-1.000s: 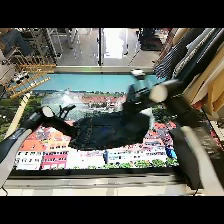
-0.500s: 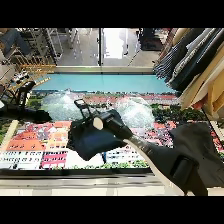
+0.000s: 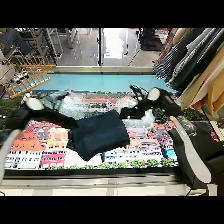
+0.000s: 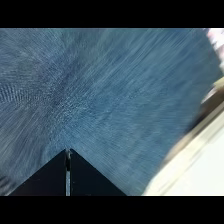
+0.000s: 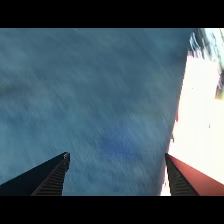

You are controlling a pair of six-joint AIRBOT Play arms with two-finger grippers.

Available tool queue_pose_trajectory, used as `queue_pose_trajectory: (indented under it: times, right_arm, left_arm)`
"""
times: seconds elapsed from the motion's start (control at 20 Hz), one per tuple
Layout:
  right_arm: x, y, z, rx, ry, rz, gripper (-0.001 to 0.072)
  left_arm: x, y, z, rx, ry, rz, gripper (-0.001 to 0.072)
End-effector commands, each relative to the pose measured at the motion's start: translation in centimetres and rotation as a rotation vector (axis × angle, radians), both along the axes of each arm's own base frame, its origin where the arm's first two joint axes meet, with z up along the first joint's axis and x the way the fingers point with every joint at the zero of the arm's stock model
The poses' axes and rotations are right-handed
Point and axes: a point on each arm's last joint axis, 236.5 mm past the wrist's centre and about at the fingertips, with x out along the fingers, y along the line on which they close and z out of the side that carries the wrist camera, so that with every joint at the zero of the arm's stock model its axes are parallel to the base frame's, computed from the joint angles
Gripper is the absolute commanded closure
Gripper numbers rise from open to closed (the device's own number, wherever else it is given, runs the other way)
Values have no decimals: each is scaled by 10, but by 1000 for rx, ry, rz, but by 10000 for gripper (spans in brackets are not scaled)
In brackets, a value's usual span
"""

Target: Fold the clothes and pants, and hang the long-sleeved shirts on hangers.

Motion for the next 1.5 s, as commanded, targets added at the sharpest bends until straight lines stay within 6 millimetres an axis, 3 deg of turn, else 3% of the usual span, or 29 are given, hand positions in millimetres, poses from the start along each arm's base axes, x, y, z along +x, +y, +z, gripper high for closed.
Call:
queue_pose_trajectory:
  times: [0.0,0.1,0.25,0.4,0.5,0.65,0.7,0.75,0.8,0.95,1.1,1.2,1.25,1.35,1.45]
  right_arm:
    - [-17,-15,-35,155,121,-20,9]
    - [-10,-15,-58,146,130,-13,6]
    - [3,-9,-79,172,141,-8,6]
    - [11,18,-85,271,175,11,9]
    - [2,34,-93,297,241,48,11]
    - [-11,77,-87,409,304,102,39]
    - [-14,94,-84,457,326,106,243]
    - [-15,109,-79,500,332,99,579]
    - [-12,120,-70,538,322,90,672]
    - [-1,118,-20,571,237,94,675]
    - [27,71,68,568,34,0,675]
    - [43,10,136,525,-144,-125,675]
    - [47,-28,163,472,-224,-213,675]
    - [43,-127,207,291,-379,-449,675]
    - [9,-229,235,83,-470,-683,676]
  left_arm:
    - [-11,1,-79,193,115,-61,690]
    - [-17,11,-99,250,163,-79,690]
    - [-18,11,-102,252,170,-81,690]
    - [-17,11,-102,251,169,-80,691]
    - [-17,11,-101,250,167,-80,690]
    - [-5,3,-87,217,130,-69,691]
    - [2,0,-77,208,103,-65,691]
    - [8,-1,-63,202,72,-65,690]
    - [12,-2,-47,195,47,-68,690]
    - [7,4,24,174,-44,-81,690]
    - [-14,24,98,157,-170,-52,689]
    - [-38,41,130,160,-198,-39,688]
    - [-48,49,141,163,-206,-28,688]
    - [-58,60,153,164,-232,1,688]
    - [-64,64,152,165,-230,12,688]
